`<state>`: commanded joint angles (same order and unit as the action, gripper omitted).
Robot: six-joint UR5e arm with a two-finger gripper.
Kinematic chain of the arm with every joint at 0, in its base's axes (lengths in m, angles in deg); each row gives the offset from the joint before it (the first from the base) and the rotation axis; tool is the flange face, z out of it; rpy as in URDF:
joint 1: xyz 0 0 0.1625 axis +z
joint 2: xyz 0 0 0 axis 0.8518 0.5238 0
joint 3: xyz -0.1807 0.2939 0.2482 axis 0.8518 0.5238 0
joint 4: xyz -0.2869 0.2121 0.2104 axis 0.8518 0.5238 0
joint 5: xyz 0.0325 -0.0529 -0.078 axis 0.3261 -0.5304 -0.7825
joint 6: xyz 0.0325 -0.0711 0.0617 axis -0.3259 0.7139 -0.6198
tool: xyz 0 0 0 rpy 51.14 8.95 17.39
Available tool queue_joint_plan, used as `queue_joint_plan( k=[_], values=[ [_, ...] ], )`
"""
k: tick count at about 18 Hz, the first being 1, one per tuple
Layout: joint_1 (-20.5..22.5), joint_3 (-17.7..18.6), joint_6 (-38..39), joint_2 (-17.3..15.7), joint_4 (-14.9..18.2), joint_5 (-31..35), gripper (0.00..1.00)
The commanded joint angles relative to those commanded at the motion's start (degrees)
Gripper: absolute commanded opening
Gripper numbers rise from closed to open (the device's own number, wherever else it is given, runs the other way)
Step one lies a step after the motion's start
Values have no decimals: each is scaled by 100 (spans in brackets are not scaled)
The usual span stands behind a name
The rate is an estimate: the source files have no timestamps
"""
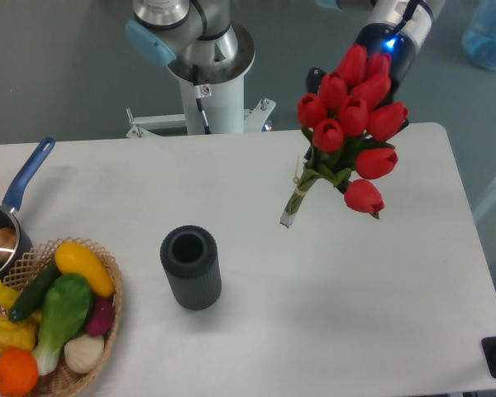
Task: Pick up the flowers from the vase
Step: 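Carry the tulip bunch up and away from the vase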
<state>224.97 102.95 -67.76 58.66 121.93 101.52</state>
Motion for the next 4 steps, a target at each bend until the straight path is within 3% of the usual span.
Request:
queue_joint_plan(
  k=[4],
  values=[
    [9, -17, 26, 0, 0, -9, 40]
  ],
)
